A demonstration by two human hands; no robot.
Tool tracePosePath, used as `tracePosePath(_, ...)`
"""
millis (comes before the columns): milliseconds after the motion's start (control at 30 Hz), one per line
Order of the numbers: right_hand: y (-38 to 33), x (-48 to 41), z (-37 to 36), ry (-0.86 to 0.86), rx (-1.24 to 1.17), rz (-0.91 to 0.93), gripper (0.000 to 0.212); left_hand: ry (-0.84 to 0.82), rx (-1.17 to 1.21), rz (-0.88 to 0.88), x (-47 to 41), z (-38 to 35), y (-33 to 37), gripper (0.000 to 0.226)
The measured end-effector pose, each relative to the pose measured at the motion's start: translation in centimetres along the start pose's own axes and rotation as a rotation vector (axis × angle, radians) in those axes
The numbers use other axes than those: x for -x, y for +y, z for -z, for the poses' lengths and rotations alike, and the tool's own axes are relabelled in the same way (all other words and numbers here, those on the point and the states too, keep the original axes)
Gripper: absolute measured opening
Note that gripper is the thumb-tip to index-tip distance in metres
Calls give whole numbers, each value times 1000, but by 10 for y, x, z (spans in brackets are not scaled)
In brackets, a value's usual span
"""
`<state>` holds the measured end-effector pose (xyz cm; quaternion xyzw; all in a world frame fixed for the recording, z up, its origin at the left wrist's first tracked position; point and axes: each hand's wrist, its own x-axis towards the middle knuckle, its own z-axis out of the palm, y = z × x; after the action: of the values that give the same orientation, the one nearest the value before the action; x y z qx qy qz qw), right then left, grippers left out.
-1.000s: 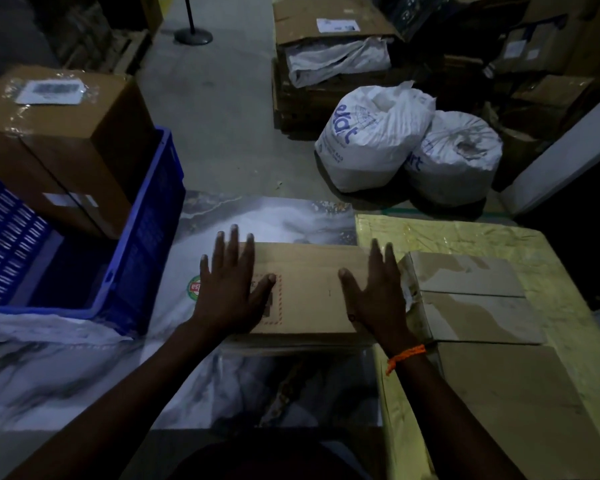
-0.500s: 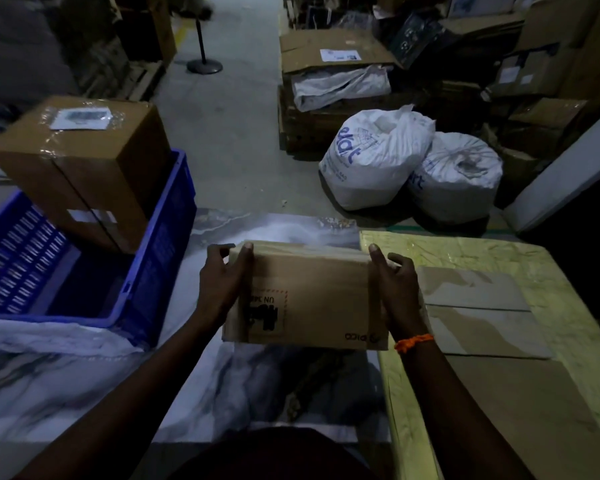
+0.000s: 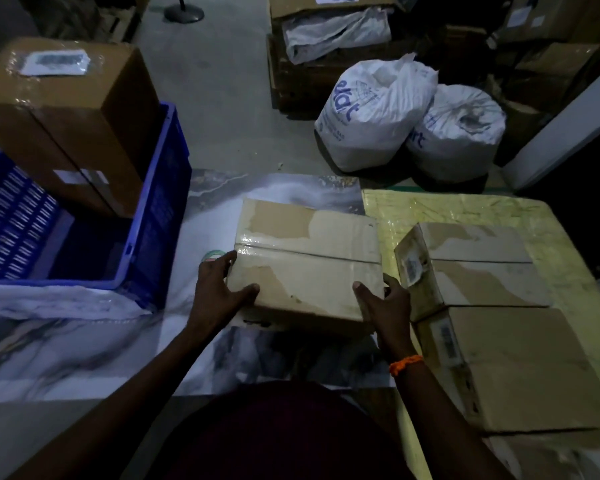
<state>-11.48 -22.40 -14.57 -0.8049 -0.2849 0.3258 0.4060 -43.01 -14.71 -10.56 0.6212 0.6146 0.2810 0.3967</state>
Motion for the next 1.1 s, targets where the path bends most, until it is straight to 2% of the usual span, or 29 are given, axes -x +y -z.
tracePosePath(100, -10, 18, 0, 25, 68, 31, 94, 38, -9, -21, 14, -7, -10, 82)
tracePosePath(233, -18, 25, -1, 43, 229, 103, 75, 3, -121, -84, 18, -10, -17, 77)
tracePosePath(367, -26, 30, -27, 106, 616, 418, 77, 7, -491, -302, 10, -19, -20, 71)
tracePosePath(467, -38, 22, -57, 8, 772, 553, 78, -99, -683, -412, -13, -31, -11, 67)
tracePosePath(567, -51, 7, -85, -152, 838, 648, 78, -201, -748, -458, -35, -43, 9, 70)
tracePosePath(633, -60, -5, -97, -200, 882, 663, 78, -223, -757, -474, -49, -51, 19, 66)
tracePosePath(833, -56, -21, -108, -115, 881, 691, 70, -227, -792, -529, -78, -60, 12, 63)
tracePosePath(1100, -50, -28, -109, -145, 869, 702, 75, -198, -799, -541, -79, -63, 9, 63)
